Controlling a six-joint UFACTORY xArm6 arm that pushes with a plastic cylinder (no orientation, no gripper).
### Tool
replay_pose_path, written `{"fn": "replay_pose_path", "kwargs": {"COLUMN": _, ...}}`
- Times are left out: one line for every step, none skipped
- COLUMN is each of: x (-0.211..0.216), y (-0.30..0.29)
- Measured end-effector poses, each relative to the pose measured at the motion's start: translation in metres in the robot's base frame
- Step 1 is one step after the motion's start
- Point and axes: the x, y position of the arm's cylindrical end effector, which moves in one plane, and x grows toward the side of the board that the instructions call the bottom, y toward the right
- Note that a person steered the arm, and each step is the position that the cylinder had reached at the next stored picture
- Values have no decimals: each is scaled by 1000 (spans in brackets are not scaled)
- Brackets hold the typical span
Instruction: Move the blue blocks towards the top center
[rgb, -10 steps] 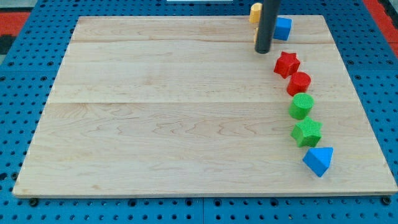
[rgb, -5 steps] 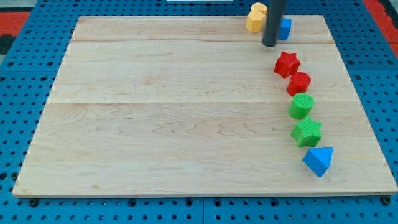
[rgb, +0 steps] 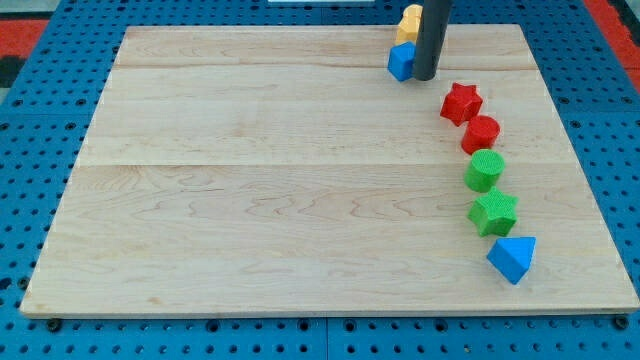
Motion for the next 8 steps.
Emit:
{"fn": "replay_pose_path", "kwargs": {"x": -32, "y": 29}}
{"fn": "replay_pose_path", "kwargs": {"x": -8, "y": -47}}
{"fn": "replay_pose_path", "kwargs": {"x": 40, "y": -118}}
{"fn": "replay_pose_path", "kwargs": {"x": 56, "y": -132}}
{"fn": "replay_pose_path", "kwargs": {"x": 159, "y": -85}}
{"fn": "replay_pose_path", "kwargs": {"x": 253, "y": -22}}
{"fn": "replay_pose_path", "kwargs": {"x": 316, "y": -2}}
{"fn": "replay_pose_path", "kwargs": {"x": 334, "y": 2}}
